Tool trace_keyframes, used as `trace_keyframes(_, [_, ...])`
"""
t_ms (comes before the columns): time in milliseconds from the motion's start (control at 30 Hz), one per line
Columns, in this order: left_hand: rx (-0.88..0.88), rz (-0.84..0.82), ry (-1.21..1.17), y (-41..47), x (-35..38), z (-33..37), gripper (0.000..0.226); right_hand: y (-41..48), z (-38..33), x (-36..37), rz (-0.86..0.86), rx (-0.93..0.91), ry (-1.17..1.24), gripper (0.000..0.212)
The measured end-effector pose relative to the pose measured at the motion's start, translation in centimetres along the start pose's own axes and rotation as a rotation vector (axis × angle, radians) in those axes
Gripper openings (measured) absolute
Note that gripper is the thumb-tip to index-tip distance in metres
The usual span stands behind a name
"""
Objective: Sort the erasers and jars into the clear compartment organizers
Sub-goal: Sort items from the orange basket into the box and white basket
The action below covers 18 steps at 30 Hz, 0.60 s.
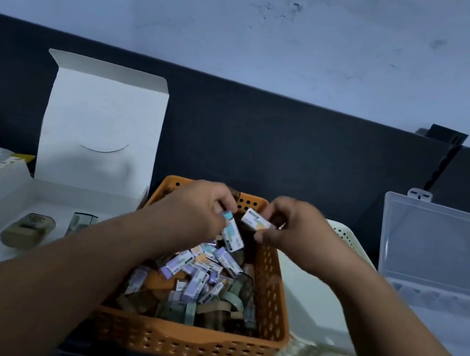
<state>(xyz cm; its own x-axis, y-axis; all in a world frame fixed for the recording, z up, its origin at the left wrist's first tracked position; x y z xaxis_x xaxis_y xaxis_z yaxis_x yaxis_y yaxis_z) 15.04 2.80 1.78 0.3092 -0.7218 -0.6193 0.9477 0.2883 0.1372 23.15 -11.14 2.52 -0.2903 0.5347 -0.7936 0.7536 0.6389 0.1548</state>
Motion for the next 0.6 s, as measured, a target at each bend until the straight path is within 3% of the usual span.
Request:
trace_keyframes(333, [0.036, -0.214, -0.004, 2.4, 10.2, 5.1, 0.013, -5.5, 9.8, -4.2, 0.038, 0.259, -0.079, 0.014])
trace_keyframes(500, [0.029, -0.132, 0.097, 2.9, 9.4, 4.5, 0.024, -6.2, 11.4, -4.6, 0.013, 0.293, -0.273, 0.039])
trace_keyframes(600, [-0.011, -0.031, 0.162, 2.1, 6.2, 3.4, 0.018, -5.4, 9.4, -4.3, 0.060, 0.192, -0.271, 0.037])
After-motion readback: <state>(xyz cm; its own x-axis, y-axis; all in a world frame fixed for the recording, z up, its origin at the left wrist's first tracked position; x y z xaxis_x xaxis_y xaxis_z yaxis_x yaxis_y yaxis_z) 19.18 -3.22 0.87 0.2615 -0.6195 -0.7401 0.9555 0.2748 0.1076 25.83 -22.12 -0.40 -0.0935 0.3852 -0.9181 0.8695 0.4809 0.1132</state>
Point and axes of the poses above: each hand's wrist, its own y-axis towards the middle knuckle, its own x-axis out of the palm, z = x × y, the point moved 7 cm from there along y, towards the middle knuckle
